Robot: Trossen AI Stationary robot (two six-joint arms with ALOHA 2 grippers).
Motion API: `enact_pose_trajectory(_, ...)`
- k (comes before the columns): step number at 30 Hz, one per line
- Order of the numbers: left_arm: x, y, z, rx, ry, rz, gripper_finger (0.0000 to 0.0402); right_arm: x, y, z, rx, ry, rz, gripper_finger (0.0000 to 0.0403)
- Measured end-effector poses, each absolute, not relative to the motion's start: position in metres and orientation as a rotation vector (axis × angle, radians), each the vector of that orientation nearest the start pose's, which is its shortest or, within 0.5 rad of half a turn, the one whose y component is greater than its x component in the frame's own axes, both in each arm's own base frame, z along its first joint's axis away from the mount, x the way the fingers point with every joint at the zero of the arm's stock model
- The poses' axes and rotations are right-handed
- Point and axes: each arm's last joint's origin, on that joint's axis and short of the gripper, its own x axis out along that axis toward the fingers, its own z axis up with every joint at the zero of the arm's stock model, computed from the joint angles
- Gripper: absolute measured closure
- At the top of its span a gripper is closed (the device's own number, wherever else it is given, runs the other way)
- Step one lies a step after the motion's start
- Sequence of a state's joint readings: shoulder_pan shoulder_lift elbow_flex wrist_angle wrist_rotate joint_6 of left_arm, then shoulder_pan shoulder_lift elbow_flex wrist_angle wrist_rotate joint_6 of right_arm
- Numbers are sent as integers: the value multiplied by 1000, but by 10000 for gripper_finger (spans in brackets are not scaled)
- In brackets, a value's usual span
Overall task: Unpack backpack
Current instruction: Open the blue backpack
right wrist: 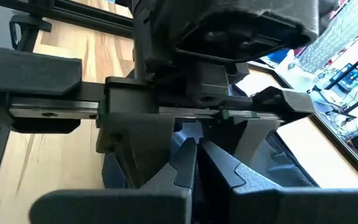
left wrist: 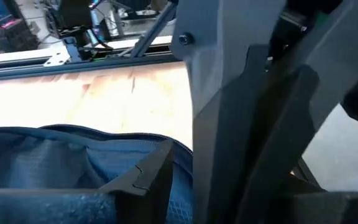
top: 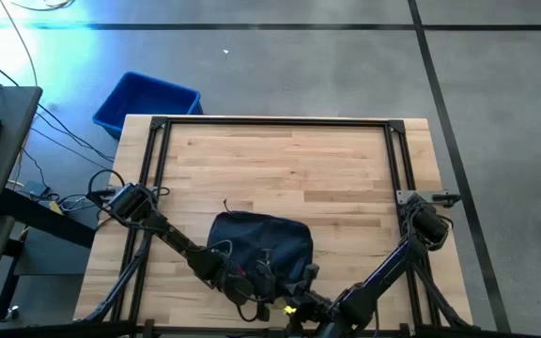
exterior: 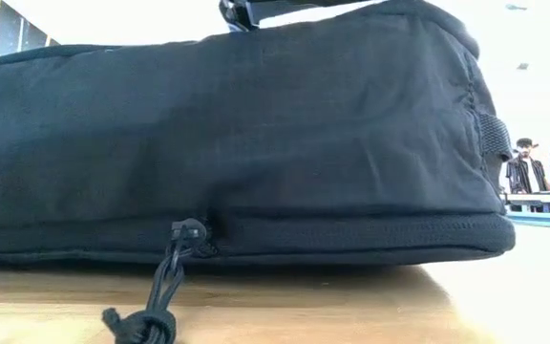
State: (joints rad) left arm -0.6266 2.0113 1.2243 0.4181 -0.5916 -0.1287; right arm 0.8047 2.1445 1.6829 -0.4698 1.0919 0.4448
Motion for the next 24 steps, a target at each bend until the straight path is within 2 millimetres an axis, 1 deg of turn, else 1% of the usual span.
enact_pose_trajectory(2,360,-241,178,89,306,-9,295,336,312,205,-330,465,-371,403)
enact_pose_trajectory(3,360,-242,177,93,309,-13,307,336,312,204,-332,466,-371,403)
enact_pose_trajectory(7,355,-248,176,136,316,-27,383,335,313,204,-330,475,-359,403)
enact_pose_trajectory(8,354,-249,176,152,315,-28,391,335,313,204,-328,481,-351,403)
enact_pose_trajectory(11,351,-252,175,187,316,1,395,335,313,203,-328,487,-342,401)
enact_pose_trajectory(13,351,-252,174,195,327,2,399,334,312,206,-361,514,-306,392)
enact_pose_trajectory(15,350,-251,173,193,338,5,400,331,311,212,-372,543,-268,372)
enact_pose_trajectory(18,348,-253,173,191,349,5,401,318,312,220,-378,612,-193,328)
enact_pose_trajectory(19,347,-254,173,194,352,5,401,314,312,221,-379,645,-171,311)
enact_pose_trajectory(21,343,-257,173,197,354,-6,401,303,314,217,-411,707,-141,278)
enact_pose_trajectory(24,339,-263,173,194,353,-23,401,294,314,202,-493,743,-143,233)
